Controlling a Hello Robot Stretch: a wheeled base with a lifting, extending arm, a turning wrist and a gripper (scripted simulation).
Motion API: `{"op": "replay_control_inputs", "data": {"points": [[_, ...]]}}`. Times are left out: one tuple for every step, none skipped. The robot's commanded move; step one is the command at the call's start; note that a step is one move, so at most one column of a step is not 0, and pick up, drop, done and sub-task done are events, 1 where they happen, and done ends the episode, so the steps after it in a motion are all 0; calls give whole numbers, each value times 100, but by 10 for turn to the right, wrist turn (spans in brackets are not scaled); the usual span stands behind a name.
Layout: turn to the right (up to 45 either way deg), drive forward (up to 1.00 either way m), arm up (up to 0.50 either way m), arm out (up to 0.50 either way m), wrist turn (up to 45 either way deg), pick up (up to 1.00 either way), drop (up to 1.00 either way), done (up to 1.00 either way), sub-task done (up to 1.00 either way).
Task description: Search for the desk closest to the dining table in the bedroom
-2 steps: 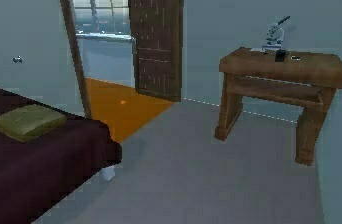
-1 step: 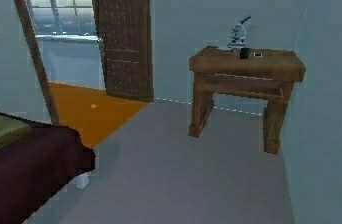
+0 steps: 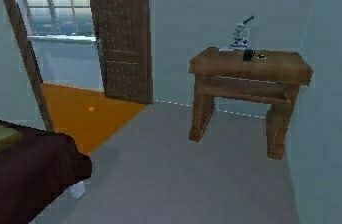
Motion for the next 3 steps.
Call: {"op": "replay_control_inputs", "data": {"points": [[180,0,0,0,0,0,0,0,0],[30,0,0,0,0,0,0,0,0],[0,100,0,0,0,0,0,0,0]]}}
